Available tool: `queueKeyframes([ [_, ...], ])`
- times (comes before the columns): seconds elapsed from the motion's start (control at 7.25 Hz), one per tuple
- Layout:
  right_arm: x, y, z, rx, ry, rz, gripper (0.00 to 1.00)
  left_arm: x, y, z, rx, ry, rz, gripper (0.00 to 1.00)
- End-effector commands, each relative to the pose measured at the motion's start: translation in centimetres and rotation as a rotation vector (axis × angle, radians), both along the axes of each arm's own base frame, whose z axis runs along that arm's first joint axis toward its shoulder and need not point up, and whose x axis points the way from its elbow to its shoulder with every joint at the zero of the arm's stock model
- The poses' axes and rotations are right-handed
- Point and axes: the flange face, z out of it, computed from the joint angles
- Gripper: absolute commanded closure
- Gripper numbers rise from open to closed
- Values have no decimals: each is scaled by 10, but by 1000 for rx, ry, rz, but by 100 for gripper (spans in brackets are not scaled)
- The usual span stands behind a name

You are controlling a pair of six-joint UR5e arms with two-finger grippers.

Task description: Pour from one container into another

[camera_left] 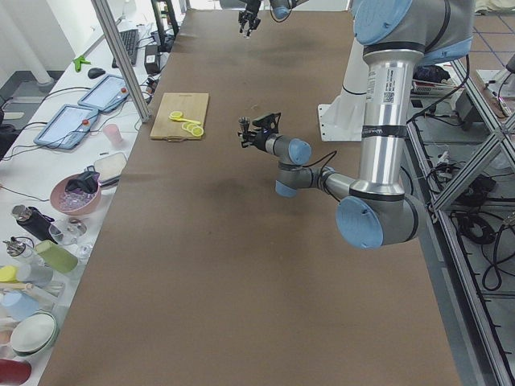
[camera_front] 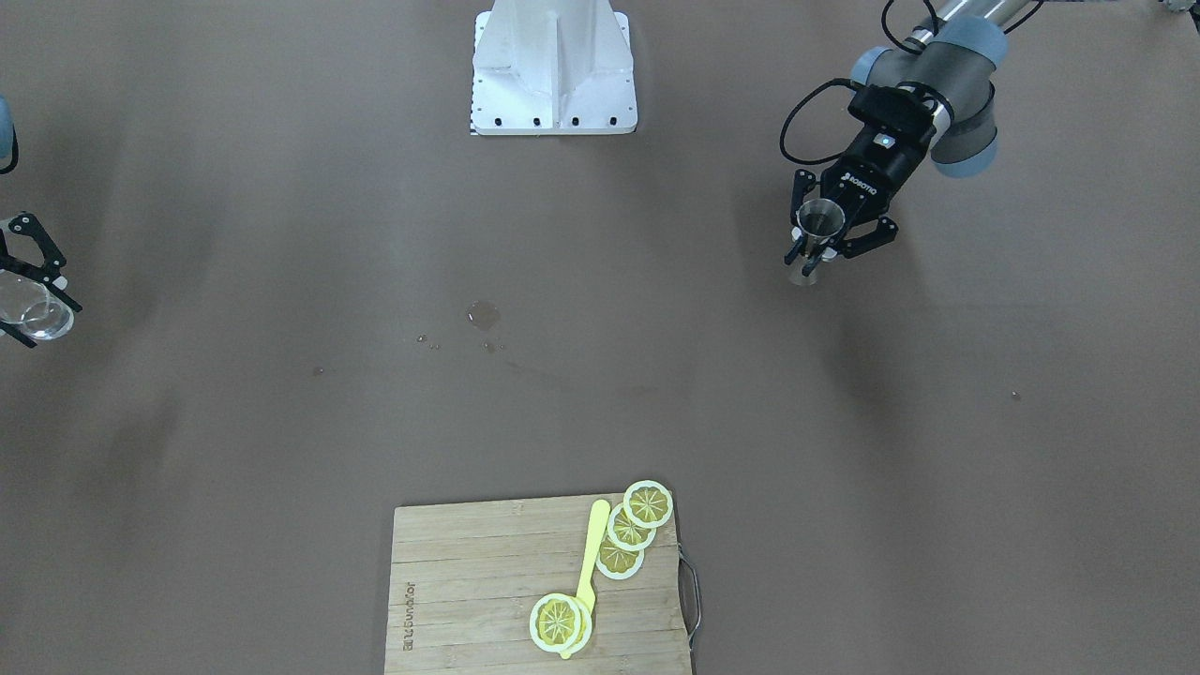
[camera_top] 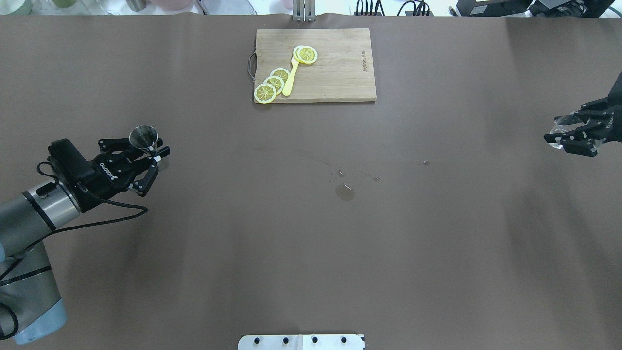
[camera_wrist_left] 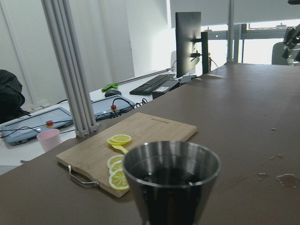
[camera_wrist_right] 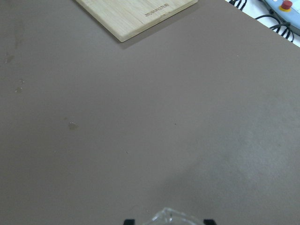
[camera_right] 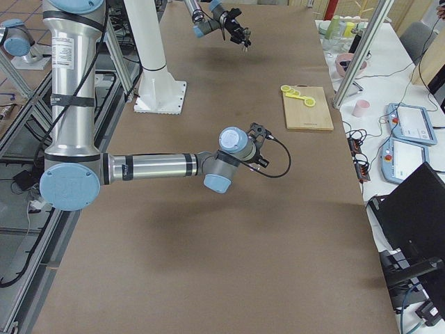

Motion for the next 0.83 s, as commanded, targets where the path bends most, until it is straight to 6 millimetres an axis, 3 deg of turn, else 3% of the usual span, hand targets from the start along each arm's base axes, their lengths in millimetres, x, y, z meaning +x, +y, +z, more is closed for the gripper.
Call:
queueKeyframes([
  [0.0, 21, 14, 47, -1, 27, 131, 100, -23, 16, 30, -112, 72, -145, 100],
  [0.28, 31, 27, 114, -3, -68, 238, 100, -38, 18, 39, -196, 164, -294, 100],
  [0.55, 24, 23, 113, -28, -117, 248, 100, -48, 17, 48, -234, 197, -394, 100],
  [0.69, 4, 16, 106, -67, -154, 237, 100, -56, 21, 60, -254, 191, -433, 100],
])
